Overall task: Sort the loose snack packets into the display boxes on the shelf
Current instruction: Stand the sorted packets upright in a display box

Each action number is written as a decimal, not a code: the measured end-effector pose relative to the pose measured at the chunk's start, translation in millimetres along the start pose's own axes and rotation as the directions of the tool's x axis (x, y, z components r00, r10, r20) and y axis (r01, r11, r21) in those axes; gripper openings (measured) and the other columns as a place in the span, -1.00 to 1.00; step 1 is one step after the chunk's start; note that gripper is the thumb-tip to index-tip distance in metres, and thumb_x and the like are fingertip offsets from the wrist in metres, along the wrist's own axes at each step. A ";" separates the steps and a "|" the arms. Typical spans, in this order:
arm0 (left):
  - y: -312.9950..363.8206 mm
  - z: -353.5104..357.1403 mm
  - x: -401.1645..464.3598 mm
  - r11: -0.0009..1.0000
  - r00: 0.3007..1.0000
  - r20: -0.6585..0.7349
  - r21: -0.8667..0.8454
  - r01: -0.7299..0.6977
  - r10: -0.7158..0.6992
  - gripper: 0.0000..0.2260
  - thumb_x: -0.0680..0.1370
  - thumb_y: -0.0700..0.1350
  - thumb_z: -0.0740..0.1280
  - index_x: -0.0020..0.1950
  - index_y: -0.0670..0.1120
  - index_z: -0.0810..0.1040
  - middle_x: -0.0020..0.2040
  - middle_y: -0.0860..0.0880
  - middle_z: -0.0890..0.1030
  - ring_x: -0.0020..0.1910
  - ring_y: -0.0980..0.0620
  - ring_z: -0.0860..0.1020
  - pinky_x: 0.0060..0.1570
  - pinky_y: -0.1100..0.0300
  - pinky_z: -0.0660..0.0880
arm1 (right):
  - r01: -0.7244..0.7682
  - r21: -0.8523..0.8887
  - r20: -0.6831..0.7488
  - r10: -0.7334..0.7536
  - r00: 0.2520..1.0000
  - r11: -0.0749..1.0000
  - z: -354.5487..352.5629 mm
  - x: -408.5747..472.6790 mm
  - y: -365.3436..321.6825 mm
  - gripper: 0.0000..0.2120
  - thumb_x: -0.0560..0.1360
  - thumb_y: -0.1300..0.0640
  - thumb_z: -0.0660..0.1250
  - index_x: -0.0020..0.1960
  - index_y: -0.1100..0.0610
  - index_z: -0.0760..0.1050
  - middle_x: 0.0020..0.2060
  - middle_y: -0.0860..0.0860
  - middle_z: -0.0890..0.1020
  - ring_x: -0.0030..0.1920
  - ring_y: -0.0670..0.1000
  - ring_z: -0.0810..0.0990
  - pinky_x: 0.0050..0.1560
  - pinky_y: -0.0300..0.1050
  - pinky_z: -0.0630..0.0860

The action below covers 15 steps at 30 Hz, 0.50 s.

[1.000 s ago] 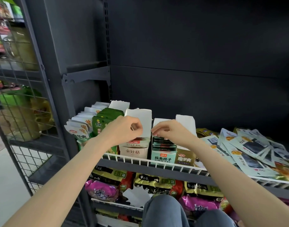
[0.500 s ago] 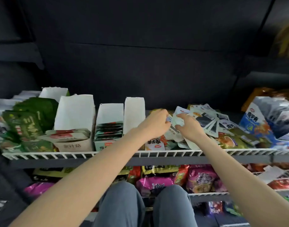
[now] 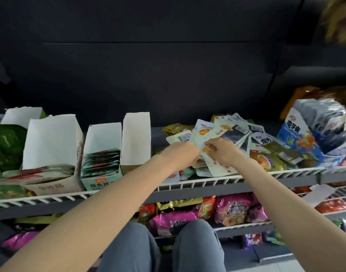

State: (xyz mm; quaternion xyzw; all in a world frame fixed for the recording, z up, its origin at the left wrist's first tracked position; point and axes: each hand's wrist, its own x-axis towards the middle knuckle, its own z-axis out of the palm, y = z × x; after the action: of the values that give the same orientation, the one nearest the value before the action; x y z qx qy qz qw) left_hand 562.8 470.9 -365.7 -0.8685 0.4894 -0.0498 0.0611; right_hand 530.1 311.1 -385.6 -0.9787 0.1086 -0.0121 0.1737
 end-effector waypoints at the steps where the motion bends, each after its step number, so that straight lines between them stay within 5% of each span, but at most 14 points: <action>1: 0.2 -5.5 -1.7 0.995 0.999 -0.042 0.103 -0.016 0.020 -0.85 0.57 -0.28 0.19 -0.03 -0.19 0.56 -0.19 -0.10 0.56 -0.24 -0.09 0.58 -0.38 0.11 0.40 | -0.006 0.015 -0.001 0.006 1.000 1.000 0.0 1.0 0.8 -0.61 0.55 0.17 0.23 0.38 0.07 0.39 0.32 0.09 0.47 0.28 0.11 0.45 0.22 -0.05 0.42; 5: -12.0 -15.0 -9.0 0.981 0.978 -0.207 0.181 0.074 -0.035 -0.83 0.54 -0.33 0.20 -0.03 -0.10 0.53 -0.17 -0.04 0.55 -0.19 -0.08 0.59 -0.37 0.11 0.37 | -0.041 0.068 -0.034 0.043 0.998 0.997 0.3 -0.5 1.5 -0.59 0.56 0.30 0.13 0.38 0.06 0.39 0.33 0.07 0.47 0.28 0.11 0.46 0.21 -0.05 0.46; 9: -30.5 -32.5 -25.1 0.973 0.887 -0.400 -0.119 0.200 -0.231 -0.88 0.58 -0.25 0.18 -0.04 -0.07 0.47 -0.11 -0.02 0.57 -0.17 -0.10 0.57 -0.19 -0.02 0.52 | -0.058 0.232 -0.076 0.078 0.994 0.971 -6.8 -13.1 -14.5 -0.46 0.51 0.41 0.14 0.42 0.02 0.34 0.37 0.06 0.42 0.00 0.07 0.59 -0.34 -0.26 0.47; 12: -36.8 -53.5 -43.4 0.914 0.776 -0.507 -0.343 0.217 -0.375 -0.83 0.62 -0.19 0.13 0.00 -0.09 0.51 -0.09 -0.04 0.59 -0.16 -0.06 0.55 -0.20 0.05 0.51 | 0.097 0.460 -0.125 -0.043 0.991 0.883 -18.6 -28.8 -41.5 -0.47 0.48 0.31 0.31 0.41 0.04 0.33 0.33 -0.03 0.44 0.21 0.02 0.50 0.09 -0.13 0.48; 15: -44.2 -67.7 -64.5 0.844 0.683 -0.565 -0.516 0.145 -0.463 -0.80 0.63 -0.15 0.14 0.00 -0.11 0.56 -0.11 0.01 0.61 -0.16 0.06 0.55 -0.24 0.20 0.48 | 0.187 0.630 -0.230 -0.049 0.972 0.754 -31.5 -42.2 -72.0 -0.62 0.45 0.13 0.41 0.24 0.03 0.43 0.06 -0.11 0.57 -0.01 -0.09 0.55 -0.04 -0.18 0.47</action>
State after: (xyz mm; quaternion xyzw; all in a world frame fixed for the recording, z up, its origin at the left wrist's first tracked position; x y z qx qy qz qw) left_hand 556.9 544.9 -293.7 -0.8525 0.3203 -0.2588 -0.3219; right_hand 502.0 375.6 -330.7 -0.8569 0.0522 -0.1577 0.4879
